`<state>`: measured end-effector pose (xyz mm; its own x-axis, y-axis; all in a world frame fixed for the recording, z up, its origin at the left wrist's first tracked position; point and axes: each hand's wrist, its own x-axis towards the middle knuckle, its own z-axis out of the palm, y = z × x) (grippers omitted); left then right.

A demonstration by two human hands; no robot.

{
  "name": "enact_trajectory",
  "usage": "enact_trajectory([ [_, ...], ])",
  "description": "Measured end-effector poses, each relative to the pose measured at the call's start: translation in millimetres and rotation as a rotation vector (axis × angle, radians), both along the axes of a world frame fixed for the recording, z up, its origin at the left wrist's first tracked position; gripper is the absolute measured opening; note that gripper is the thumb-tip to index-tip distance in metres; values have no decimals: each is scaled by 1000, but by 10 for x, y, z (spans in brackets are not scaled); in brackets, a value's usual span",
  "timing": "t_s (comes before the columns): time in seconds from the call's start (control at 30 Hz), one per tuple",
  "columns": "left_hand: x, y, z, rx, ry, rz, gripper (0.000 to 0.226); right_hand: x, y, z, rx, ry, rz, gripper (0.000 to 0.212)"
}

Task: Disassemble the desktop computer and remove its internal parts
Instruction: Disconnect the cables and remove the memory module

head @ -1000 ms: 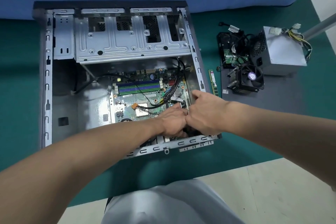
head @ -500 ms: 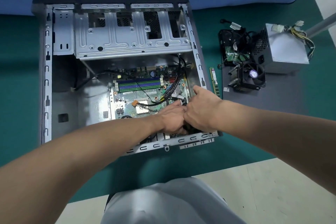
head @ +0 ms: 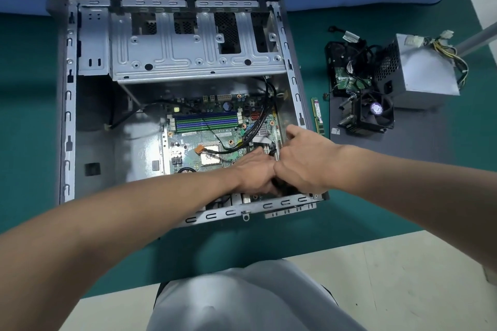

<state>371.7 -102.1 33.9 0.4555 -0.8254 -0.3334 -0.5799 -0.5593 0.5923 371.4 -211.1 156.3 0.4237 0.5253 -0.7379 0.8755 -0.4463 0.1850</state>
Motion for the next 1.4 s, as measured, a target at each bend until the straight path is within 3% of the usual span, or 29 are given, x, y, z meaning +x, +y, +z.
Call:
enact_trajectory([
  [0.4, -19, -4, -139, -1, -23, 34, 36, -5, 12, -31, 56, -51, -33, 24],
  [0.5, -21, -15, -131, -17, -48, 5, 27, -11, -24, -23, 60, -34, -37, 18],
  [0.63, -16, 3, -131, -12, -44, -12, 16, 21, -27, -7, 13, -11, -32, 25],
  [0.8, -40, -13, -159, 3, -72, 8, 38, -14, 47, -13, 88, -44, -83, 17],
  [0.97, -27, -47, -102, 37, -121, -51, 22, 8, -20, 17, 185, -10, -117, 15],
  [1.07, -31, -53, -69, 42, -143, -43, 17, 52, -92, 83, 379, -16, -204, 18],
  [1.2, -28, 11, -59, 45, -146, -91, 30, 200, -241, 198, 675, -4, -501, 15],
  [1.3, -37, 35, -85, 70, -87, -102, 14, 223, -291, 171, 1105, -25, -1022, 13],
  [1.4, -37, 62, -85, 69, -48, -60, 19, 193, -273, 130, 1492, 18, -1527, 19],
])
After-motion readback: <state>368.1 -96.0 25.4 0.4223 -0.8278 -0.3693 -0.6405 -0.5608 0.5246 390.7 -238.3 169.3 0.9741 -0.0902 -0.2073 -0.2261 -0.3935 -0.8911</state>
